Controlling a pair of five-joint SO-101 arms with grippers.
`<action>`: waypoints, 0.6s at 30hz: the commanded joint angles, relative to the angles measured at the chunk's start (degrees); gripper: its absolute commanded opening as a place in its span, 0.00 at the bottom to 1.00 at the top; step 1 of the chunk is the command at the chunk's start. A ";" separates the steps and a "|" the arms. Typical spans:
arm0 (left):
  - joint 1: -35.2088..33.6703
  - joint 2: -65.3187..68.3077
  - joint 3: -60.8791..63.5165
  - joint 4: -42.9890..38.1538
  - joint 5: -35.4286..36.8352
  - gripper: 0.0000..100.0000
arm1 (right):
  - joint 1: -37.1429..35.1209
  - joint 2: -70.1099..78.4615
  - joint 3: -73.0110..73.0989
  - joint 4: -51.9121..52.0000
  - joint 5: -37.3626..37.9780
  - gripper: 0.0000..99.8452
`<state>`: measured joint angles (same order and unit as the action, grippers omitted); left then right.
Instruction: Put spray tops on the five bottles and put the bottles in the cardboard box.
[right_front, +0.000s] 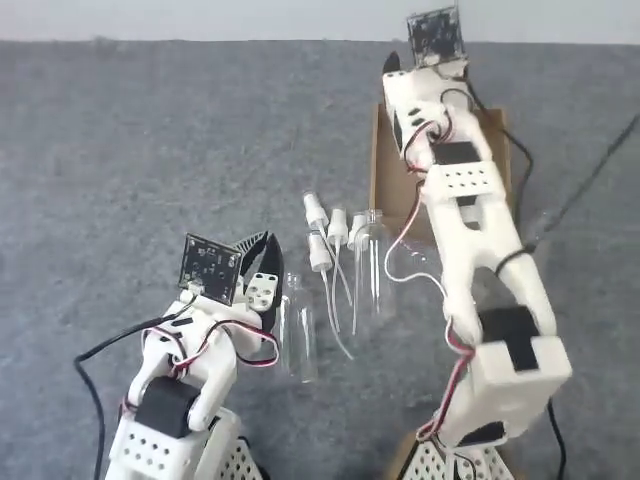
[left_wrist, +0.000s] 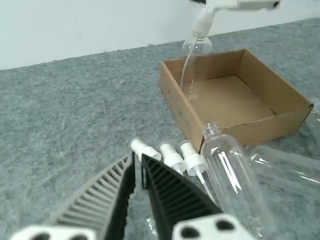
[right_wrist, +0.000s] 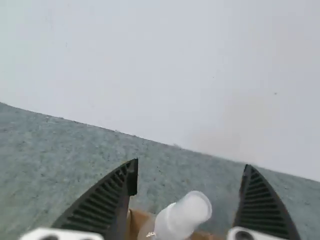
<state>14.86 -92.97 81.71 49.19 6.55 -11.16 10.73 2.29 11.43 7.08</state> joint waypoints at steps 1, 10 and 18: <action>-0.18 -1.14 -0.66 -1.67 -0.26 0.01 | -0.48 -12.09 -4.04 12.35 0.70 0.26; -0.35 -1.14 -3.03 -1.23 -0.26 0.01 | -0.13 -27.82 -3.78 40.66 1.05 0.26; -12.92 -0.62 -13.76 8.35 -7.30 0.01 | 1.27 -36.26 -3.78 63.60 1.14 0.26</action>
<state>8.09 -92.88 74.59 53.67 4.79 -11.25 -19.60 2.20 65.14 7.43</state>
